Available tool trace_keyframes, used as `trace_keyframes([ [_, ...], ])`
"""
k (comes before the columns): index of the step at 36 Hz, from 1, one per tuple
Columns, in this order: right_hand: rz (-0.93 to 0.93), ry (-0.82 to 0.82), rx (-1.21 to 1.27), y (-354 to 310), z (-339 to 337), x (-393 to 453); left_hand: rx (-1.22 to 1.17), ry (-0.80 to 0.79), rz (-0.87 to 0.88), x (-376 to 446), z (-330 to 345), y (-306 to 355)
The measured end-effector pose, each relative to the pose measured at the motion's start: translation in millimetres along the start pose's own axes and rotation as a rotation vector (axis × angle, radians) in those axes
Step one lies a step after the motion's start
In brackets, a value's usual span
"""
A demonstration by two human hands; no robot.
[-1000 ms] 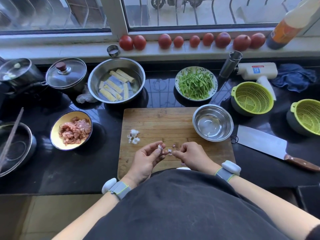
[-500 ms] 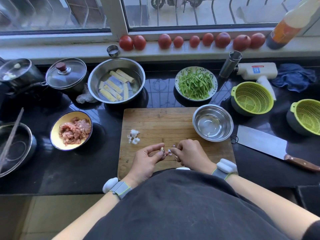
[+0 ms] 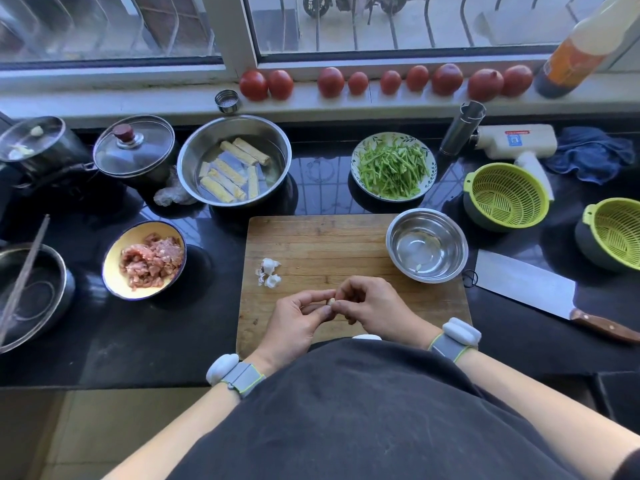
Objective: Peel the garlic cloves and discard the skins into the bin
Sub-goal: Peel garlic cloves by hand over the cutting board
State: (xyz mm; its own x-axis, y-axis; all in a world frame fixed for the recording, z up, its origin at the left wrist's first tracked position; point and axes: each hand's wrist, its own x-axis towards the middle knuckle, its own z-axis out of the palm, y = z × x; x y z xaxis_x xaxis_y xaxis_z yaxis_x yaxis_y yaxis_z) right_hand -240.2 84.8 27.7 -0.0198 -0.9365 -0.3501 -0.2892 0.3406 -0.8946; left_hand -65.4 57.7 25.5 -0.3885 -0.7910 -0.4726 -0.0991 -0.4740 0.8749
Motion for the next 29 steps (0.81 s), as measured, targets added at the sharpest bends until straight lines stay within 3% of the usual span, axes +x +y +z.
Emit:
trace_keyframes([
  [12,-0.040,0.007,-0.075,-0.5,1.2,-0.6,-0.048,0.025,-0.006,5.2,2.2,-7.4],
  [29,0.144,0.138,-0.217,11.1,-1.2,1.7,-0.389,0.080,-0.085,7.3,3.2,-5.1],
])
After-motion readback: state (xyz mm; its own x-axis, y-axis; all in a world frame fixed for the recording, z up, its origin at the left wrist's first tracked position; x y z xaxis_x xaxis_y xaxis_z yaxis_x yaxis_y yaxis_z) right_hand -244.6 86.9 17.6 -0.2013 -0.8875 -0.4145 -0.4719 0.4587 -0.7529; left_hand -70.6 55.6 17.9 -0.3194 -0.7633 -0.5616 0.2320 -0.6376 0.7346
